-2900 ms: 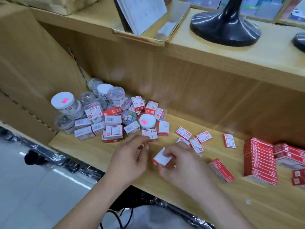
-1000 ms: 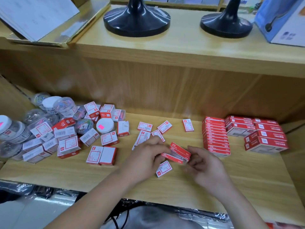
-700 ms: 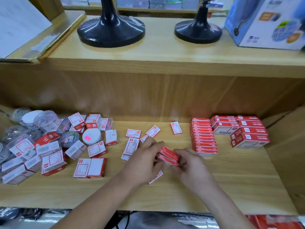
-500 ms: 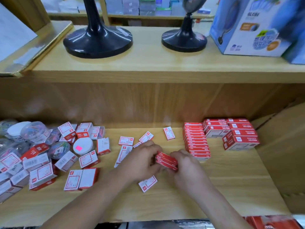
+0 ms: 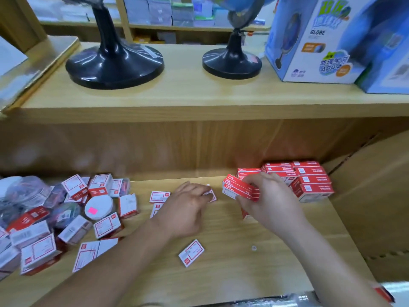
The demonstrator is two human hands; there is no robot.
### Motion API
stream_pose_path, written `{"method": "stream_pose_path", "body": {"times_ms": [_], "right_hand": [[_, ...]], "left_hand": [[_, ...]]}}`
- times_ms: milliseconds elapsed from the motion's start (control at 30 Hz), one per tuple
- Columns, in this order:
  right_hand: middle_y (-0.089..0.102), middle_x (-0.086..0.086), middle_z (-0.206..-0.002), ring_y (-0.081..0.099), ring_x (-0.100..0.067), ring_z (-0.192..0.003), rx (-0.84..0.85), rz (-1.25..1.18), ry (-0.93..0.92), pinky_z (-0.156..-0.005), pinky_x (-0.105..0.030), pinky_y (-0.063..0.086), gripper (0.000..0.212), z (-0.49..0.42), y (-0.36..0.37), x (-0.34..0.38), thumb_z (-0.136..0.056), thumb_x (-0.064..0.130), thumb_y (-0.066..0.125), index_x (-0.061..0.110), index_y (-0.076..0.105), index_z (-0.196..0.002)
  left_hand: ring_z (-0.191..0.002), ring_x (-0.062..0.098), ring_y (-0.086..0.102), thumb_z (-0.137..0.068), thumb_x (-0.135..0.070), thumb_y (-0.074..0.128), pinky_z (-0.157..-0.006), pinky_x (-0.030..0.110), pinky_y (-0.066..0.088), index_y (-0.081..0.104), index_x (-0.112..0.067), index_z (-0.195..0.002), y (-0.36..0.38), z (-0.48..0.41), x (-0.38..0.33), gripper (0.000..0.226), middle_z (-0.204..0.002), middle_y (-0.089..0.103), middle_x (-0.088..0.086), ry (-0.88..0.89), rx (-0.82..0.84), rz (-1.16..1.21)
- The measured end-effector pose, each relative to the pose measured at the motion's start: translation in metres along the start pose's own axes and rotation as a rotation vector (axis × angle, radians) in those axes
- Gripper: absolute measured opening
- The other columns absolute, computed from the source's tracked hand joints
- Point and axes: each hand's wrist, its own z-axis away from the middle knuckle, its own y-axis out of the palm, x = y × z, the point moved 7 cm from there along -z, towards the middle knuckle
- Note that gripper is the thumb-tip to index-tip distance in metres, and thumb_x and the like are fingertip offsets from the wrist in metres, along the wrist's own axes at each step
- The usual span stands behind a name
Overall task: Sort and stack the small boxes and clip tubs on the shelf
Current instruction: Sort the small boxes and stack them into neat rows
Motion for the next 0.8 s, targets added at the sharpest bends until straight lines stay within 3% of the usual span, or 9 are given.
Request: {"method": "stream_pose_path", "body": {"times_ms": [100,167,300,400,500,567,633,800], "right_hand": [[0.063,0.014,-0.102,0.05,-0.015,-0.105,0.032,0.133,-0.155,-0.077,-0.027,0.038,0.033,-0.021,0.02,0.018,-0.08,0.049,0.071,0.033,0.066,-0.108],[0.062,0.014,-0.102,0.049,-0.016,-0.105,0.055,0.197,-0.226,-0.083,-0.031,0.041,0.035,-0.033,0.036,0.028,-0.08,0.05,0.069,0.032,0.064,-0.11],[0.063,0.012,-0.105,0.051,-0.019,-0.105,0.084,0.315,-0.273,-0.086,-0.036,0.04,0.037,-0.048,0.06,0.032,-0.078,0.046,0.073,0.031,0.066,-0.111],[0.063,0.007,-0.098,0.052,-0.022,-0.095,0.032,0.393,-0.244,-0.077,-0.037,0.042,0.04,-0.051,0.068,0.023,-0.066,0.043,0.082,0.03,0.072,-0.102],[0.06,0.002,-0.096,0.051,-0.026,-0.093,-0.058,0.307,-0.221,-0.077,-0.039,0.045,0.047,-0.045,0.058,0.017,-0.063,0.044,0.085,0.026,0.073,-0.105],[0.058,0.003,-0.094,0.052,-0.026,-0.09,-0.143,0.203,-0.218,-0.076,-0.04,0.047,0.038,-0.035,0.042,0.012,-0.07,0.041,0.083,0.024,0.073,-0.102],[0.057,0.004,-0.088,0.054,-0.026,-0.085,-0.236,0.1,-0.181,-0.074,-0.04,0.048,0.02,-0.022,0.025,0.002,-0.079,0.037,0.078,0.022,0.074,-0.091],[0.062,0.003,-0.085,0.058,-0.025,-0.084,-0.302,-0.035,-0.068,-0.075,-0.04,0.051,0.013,0.005,0.003,-0.028,-0.086,0.033,0.072,0.02,0.075,-0.088]], "left_hand": [[-0.121,0.016,0.057,-0.074,-0.011,0.056,-0.115,0.044,0.038,0.072,-0.024,-0.116,-0.009,0.029,-0.004,0.047,-0.129,0.065,-0.005,0.03,-0.039,0.031],[-0.12,0.014,0.058,-0.078,-0.012,0.056,-0.115,0.043,0.038,0.073,-0.024,-0.111,-0.013,0.039,0.0,0.039,-0.127,0.066,-0.006,0.024,-0.078,0.085],[-0.11,0.018,0.062,-0.085,-0.017,0.061,-0.096,0.031,0.048,0.072,-0.021,-0.109,-0.031,0.032,0.029,0.027,-0.118,0.067,-0.007,-0.236,-0.208,0.244],[-0.109,0.022,0.061,-0.087,-0.035,0.065,-0.089,0.032,0.048,0.069,-0.022,-0.118,-0.031,0.007,0.034,0.034,-0.111,0.066,-0.002,-0.401,-0.12,0.218],[-0.105,0.023,0.059,-0.086,-0.055,0.063,-0.078,0.032,0.043,0.068,-0.025,-0.112,-0.022,-0.019,0.028,0.04,-0.104,0.063,0.0,-0.47,-0.032,0.092],[-0.104,0.023,0.057,-0.086,-0.064,0.057,-0.078,0.032,0.041,0.067,-0.025,-0.103,-0.016,-0.028,0.024,0.044,-0.101,0.061,0.0,-0.494,-0.014,-0.032],[-0.106,0.022,0.055,-0.087,-0.068,0.052,-0.084,0.035,0.041,0.067,-0.025,-0.104,-0.008,-0.033,0.023,0.049,-0.102,0.062,-0.001,-0.519,-0.012,-0.104],[-0.108,0.022,0.055,-0.09,-0.067,0.045,-0.086,0.037,0.038,0.069,-0.027,-0.101,0.003,-0.046,0.013,0.048,-0.102,0.063,-0.003,-0.572,-0.046,-0.148]]}}
